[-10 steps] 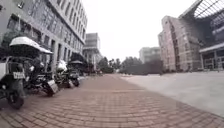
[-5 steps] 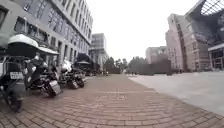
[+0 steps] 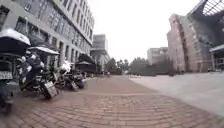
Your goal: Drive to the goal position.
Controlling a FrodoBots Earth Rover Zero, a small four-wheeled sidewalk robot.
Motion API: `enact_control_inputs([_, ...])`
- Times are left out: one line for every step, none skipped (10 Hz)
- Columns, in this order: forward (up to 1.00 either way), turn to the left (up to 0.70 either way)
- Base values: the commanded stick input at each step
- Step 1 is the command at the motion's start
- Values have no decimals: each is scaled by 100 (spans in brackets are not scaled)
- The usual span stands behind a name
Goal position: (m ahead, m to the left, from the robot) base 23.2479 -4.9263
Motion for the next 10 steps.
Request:
enact_control_inputs([45, 0])
enact_control_inputs([45, 0])
enact_control_inputs([45, 0])
enact_control_inputs([45, 0])
enact_control_inputs([45, 0])
enact_control_inputs([45, 0])
enact_control_inputs([45, 0])
enact_control_inputs([45, 0])
enact_control_inputs([45, 0])
enact_control_inputs([45, 0])
